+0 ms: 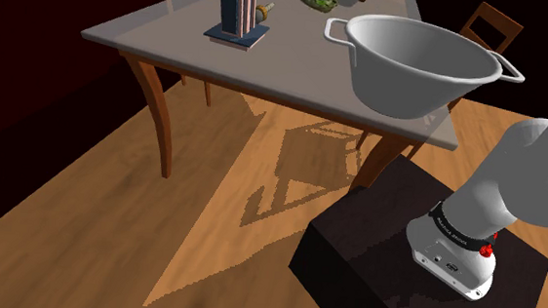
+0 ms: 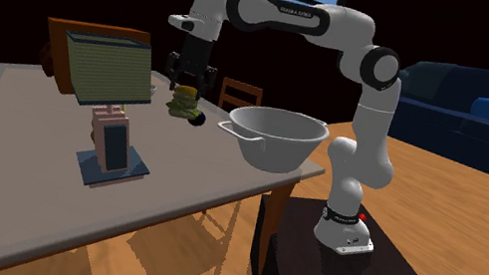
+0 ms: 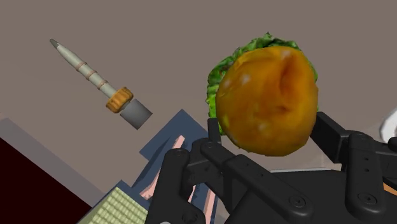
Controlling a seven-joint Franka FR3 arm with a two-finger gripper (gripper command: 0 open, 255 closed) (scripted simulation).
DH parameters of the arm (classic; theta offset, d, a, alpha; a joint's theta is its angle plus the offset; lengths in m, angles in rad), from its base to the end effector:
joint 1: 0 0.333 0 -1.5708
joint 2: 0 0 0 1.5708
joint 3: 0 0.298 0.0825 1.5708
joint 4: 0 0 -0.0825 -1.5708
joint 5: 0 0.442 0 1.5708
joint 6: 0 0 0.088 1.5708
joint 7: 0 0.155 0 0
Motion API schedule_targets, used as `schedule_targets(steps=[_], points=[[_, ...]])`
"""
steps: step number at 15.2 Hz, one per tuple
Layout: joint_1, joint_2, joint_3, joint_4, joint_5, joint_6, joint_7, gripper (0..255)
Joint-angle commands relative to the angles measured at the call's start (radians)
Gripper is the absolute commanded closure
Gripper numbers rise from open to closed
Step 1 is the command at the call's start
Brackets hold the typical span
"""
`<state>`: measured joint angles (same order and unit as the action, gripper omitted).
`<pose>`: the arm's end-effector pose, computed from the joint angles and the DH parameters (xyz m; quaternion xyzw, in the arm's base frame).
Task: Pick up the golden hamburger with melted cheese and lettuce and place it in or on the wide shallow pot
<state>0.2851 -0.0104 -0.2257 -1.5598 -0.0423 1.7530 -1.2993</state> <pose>0.6364 0.0315 0.5897 0.7728 0.6262 0.0710 0.0752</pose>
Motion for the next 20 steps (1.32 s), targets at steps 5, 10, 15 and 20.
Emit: schedule_targets(steps=[5, 10, 15, 20], points=[[-0.002, 0.032, -0.002, 0.125, 0.009, -0.093, -0.007, 255], [-0.006, 0.070, -0.005, 0.243, 0.019, -0.174, -0.015, 255], [-0.015, 0.122, -0.010, 0.384, 0.033, -0.264, -0.026, 255], [0.007, -0.001, 0.002, 0.275, -0.001, -0.275, -0.003, 255]])
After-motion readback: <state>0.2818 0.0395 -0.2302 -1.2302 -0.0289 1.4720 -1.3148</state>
